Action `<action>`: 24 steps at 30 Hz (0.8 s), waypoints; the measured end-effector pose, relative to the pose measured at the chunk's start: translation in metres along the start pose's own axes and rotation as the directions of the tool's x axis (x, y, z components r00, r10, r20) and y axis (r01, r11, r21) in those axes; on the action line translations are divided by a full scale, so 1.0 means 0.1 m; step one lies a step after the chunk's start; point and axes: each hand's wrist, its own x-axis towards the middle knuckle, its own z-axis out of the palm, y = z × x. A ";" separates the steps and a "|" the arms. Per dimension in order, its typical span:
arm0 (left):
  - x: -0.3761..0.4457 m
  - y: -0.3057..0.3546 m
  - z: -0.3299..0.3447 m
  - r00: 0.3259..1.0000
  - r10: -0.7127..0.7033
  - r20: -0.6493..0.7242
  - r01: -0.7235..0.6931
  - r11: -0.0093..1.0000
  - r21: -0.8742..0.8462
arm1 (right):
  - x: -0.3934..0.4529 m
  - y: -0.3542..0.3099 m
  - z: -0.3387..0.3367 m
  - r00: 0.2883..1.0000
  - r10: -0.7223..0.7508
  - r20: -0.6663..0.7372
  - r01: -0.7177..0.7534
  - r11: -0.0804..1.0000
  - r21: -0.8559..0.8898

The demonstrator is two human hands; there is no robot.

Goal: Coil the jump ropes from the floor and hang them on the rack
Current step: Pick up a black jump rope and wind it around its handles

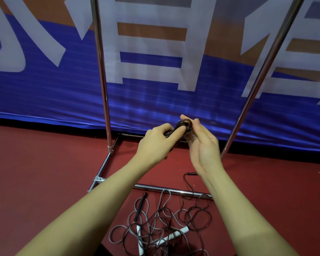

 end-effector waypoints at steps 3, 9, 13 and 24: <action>0.00 0.00 -0.04 1.000 0.028 0.003 -0.028 0.979 0.200 | 0.02 -0.03 -0.03 0.998 0.018 -0.055 -0.020 0.999 -0.038; 0.02 -0.13 -0.09 0.935 0.353 0.004 -0.282 0.738 0.613 | 0.04 -0.07 -0.09 0.986 0.144 -0.089 -0.163 0.945 -0.282; 0.05 -0.24 -0.09 0.897 0.442 -0.010 -0.330 0.684 0.651 | 0.05 -0.09 -0.10 0.981 0.185 -0.059 -0.194 0.904 -0.381; 0.07 -0.29 -0.10 0.834 0.551 -0.030 -0.386 0.622 0.681 | 0.07 -0.07 -0.13 0.984 0.178 -0.021 -0.163 0.837 -0.522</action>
